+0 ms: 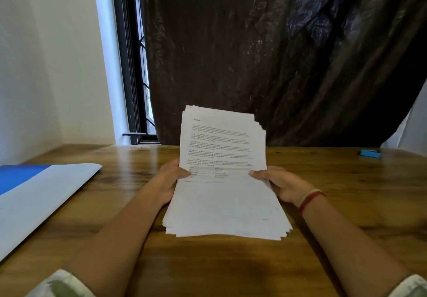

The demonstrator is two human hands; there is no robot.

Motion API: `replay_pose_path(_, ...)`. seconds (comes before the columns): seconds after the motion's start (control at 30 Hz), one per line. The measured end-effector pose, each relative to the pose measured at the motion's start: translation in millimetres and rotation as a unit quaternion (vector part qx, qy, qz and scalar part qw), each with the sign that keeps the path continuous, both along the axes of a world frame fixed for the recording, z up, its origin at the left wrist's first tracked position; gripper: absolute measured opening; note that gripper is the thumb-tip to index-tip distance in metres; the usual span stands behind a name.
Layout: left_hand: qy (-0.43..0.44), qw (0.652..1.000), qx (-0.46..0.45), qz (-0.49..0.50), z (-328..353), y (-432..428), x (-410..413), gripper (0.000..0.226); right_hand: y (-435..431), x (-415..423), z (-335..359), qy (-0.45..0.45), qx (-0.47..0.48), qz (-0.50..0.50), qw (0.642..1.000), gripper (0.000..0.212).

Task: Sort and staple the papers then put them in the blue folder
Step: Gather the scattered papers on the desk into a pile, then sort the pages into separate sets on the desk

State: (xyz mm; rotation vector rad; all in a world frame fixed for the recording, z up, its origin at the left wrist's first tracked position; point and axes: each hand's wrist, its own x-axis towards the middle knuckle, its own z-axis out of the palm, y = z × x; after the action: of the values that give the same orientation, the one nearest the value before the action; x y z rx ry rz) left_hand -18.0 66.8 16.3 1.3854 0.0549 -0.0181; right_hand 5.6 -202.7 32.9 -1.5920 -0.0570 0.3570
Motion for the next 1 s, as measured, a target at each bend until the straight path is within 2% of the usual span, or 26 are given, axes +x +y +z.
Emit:
replay_pose_path(0.1, -0.004, 0.999, -0.021, -0.05, -2, 2, 2, 0.057, 3, 3, -2, -0.046, -0.001, -0.013, 0.999, 0.016)
replay_pose_path(0.2, 0.005, 0.997, -0.053, -0.057, -4, -3, 7, 0.062, 11, 4, -3, -0.074, -0.007, -0.051, 0.996, 0.022)
replay_pose_path(0.37, 0.008, 0.994, -0.07, -0.085, -6, -10, 7, 0.047, 10, 0, -5, -0.109, -0.013, -0.047, 0.993, 0.028)
replay_pose_path(0.57, -0.028, 0.993, -0.084, -0.085, -6, -17, 5, 0.047, 2, 0, -15, -0.119, 0.042, -0.094, 0.988, 0.025)
replay_pose_path(0.77, 0.001, 0.988, -0.121, -0.096, -7, -18, 1, 0.045, -12, -1, -22, -0.095, 0.107, -0.118, 0.983, 0.023)
replay_pose_path(0.9, 0.022, 0.985, -0.123, -0.115, -3, -39, 4, 0.052, -33, 1, -24, -0.11, 0.112, -0.129, 0.979, 0.024)
replay_pose_path(1.0, 0.008, 0.988, -0.109, -0.108, 0, -71, 19, 0.047, -59, 9, -23, -0.119, 0.09, -0.161, 0.976, 0.022)
